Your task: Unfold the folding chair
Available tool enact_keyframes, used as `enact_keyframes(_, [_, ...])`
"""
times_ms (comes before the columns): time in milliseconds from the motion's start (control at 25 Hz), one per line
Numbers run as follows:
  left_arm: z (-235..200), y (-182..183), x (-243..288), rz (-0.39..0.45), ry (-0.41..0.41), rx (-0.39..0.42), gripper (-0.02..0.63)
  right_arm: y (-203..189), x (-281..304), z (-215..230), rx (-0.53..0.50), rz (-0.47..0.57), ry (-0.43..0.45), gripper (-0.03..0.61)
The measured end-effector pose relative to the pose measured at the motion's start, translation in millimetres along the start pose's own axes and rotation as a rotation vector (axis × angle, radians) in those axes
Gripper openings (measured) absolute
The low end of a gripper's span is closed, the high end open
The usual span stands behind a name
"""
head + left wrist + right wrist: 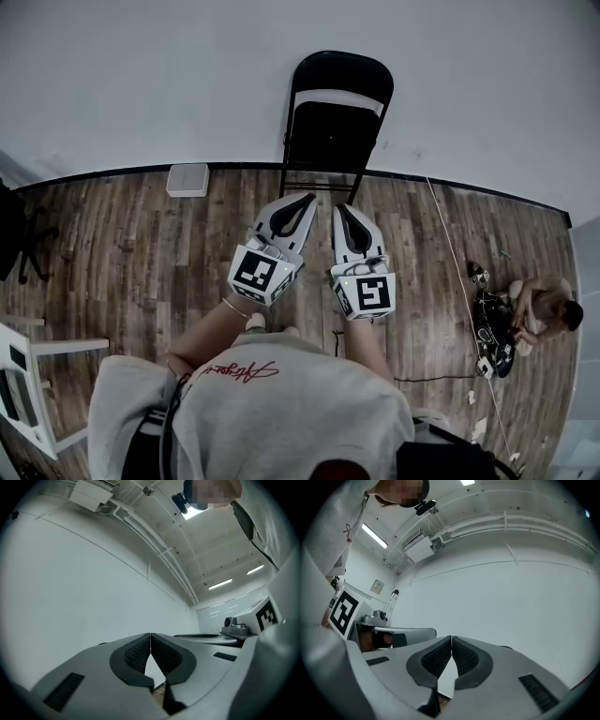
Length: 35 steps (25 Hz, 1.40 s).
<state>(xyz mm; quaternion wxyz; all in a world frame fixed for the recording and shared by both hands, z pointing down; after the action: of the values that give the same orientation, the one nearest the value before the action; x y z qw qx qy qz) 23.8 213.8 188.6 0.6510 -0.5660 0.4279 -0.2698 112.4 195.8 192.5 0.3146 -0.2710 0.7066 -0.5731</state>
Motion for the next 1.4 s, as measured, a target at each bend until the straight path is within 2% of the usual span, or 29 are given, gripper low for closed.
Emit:
enact_keyframes(360, [2.5,-4.9,6.1,-0.005,0.008,-0.006,0.015,0.6,-2.7,2.6,-0.007,0.023,0.017,0.018])
enact_keyframes(600, [0.2,-12.7,25.9,-0.006,0.051,-0.018,0.015,-5.2,4.9,30.4,0.013,0.015,0.022,0.018])
enact_keyframes(840, [-16.7,-29.0,40.2,-0.019,0.092,-0.008,0.015,-25.2,31.0,41.0,0.019,0.001,0.069,0.018])
enact_keyframes(960, [-49.4,-41.0,53.0,-0.02,0.102,-0.007,0.015,-40.2,63.5,42.0,0.015,-0.005,0.082,0.018])
enact_keyframes(1120, [-114.8,-60.5,84.6,-0.022,0.092,-0.005,0.015,-63.4,131.4,49.9,0.001,-0.019,0.075,0.018])
enact_keyframes(1400, [-250.8,-80.9,166.5,-0.034,-0.014,-0.033,0.015,-96.8,289.5,79.3,0.031,-0.065,-0.039,0.018])
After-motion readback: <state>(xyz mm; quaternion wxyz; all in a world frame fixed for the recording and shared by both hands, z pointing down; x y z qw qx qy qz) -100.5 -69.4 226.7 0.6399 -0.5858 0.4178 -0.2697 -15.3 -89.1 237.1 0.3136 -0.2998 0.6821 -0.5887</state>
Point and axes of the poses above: the fingertips, and each gripper's own axes: x forward along the fingers, z to its right, y out of its top, the point moved 4 cm from there along -x, backward along the fingers, and after that the axes turned 9 degrees about -y, right-handed, at the moved point
